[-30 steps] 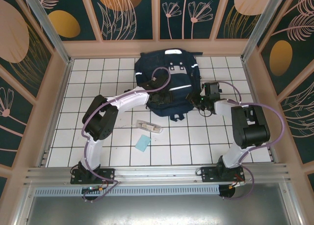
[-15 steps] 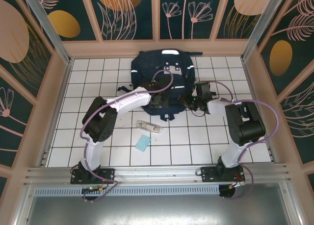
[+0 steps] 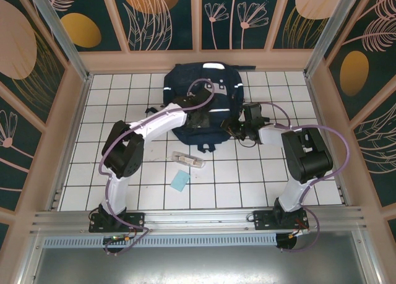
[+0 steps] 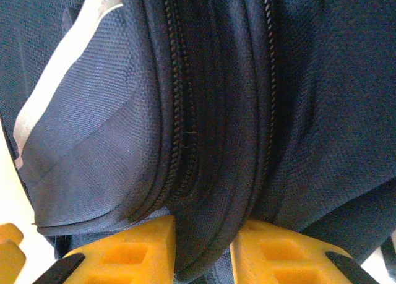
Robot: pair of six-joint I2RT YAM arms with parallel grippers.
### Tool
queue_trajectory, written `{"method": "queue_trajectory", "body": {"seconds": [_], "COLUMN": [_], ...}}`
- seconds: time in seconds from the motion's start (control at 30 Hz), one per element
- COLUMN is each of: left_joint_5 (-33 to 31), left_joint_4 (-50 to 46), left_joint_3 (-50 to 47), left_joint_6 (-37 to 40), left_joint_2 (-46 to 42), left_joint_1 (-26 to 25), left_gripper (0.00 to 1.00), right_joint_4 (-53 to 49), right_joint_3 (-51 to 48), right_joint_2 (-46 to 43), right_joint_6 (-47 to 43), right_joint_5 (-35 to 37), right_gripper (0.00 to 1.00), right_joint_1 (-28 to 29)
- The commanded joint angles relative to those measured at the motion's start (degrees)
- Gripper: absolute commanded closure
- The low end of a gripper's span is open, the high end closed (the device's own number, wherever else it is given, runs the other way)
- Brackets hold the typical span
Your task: Pack the student bag
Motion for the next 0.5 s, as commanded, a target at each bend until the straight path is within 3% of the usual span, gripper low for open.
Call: {"method": "queue_trajectory", "body": {"seconds": [0.0, 0.47], "left_joint_5": [-0.3, 0.9], "left_joint_4": [-1.0, 0.7], "left_joint_3": [-0.1, -8.3], "left_joint_6": [1.4, 1.3], "left_joint_2": [1.0, -0.4], "left_joint_1": [0.5, 1.0], "left_gripper": [0.41, 0.41], "right_joint_4": [-1.1, -2.5], "right_joint_3": [0.5, 1.7], "right_joint_2": [1.8, 2.4], "right_joint_6": [-0.1, -0.7], "right_joint_5": [-1.4, -0.6], "right_gripper": [0.71, 0.71], "right_joint_1": [1.5, 1.5]}}
